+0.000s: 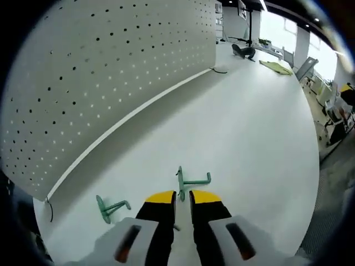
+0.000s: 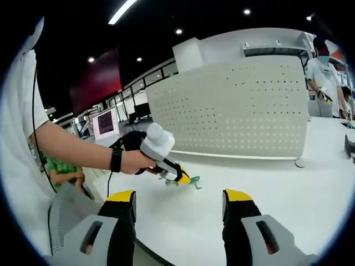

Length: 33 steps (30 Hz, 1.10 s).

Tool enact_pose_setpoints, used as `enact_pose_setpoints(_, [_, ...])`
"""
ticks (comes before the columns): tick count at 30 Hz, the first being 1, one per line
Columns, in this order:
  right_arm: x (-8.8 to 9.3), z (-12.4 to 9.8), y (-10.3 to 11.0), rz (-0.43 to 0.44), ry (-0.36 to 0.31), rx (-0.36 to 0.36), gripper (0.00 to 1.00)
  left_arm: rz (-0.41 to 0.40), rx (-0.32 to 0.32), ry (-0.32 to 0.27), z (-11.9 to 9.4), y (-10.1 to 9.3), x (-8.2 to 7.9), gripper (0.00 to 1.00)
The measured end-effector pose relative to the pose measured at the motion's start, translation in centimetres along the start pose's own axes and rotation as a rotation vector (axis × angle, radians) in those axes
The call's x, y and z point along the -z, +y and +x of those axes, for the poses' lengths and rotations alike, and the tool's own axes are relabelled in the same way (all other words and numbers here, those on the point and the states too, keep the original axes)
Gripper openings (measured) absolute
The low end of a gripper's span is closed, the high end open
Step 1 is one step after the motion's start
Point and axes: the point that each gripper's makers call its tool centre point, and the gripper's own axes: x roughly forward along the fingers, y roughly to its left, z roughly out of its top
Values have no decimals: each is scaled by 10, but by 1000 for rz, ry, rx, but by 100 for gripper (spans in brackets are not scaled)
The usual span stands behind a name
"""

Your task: Insert the hook assembly into the mounting plate slot until the hook locks in place.

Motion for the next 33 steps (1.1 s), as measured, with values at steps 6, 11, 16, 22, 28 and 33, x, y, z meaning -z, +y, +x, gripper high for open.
enact_pose_setpoints(6, [1, 1, 1, -1, 3, -2, 63, -5, 13, 15, 5, -1, 2, 13])
enact_pose_setpoints(11, [0, 0, 0, 4, -1, 1, 63, -3, 18, 20, 7, -1, 2, 13])
enact_pose_setpoints(16, [-1, 0, 0, 6, -2, 4, 63, -1, 20, 31, 9, -1, 3, 9])
enact_pose_setpoints(22, [-1, 0, -1, 5, -2, 7, 63, -15, 25, 41, 10, 0, 6, 7])
enact_pose_setpoints(28, [0, 0, -1, 5, 1, 8, 63, -16, 24, 45, 10, 0, 7, 5])
enact_pose_setpoints(33, [0, 0, -1, 5, -1, 6, 63, -33, 38, 35, 8, -1, 8, 4])
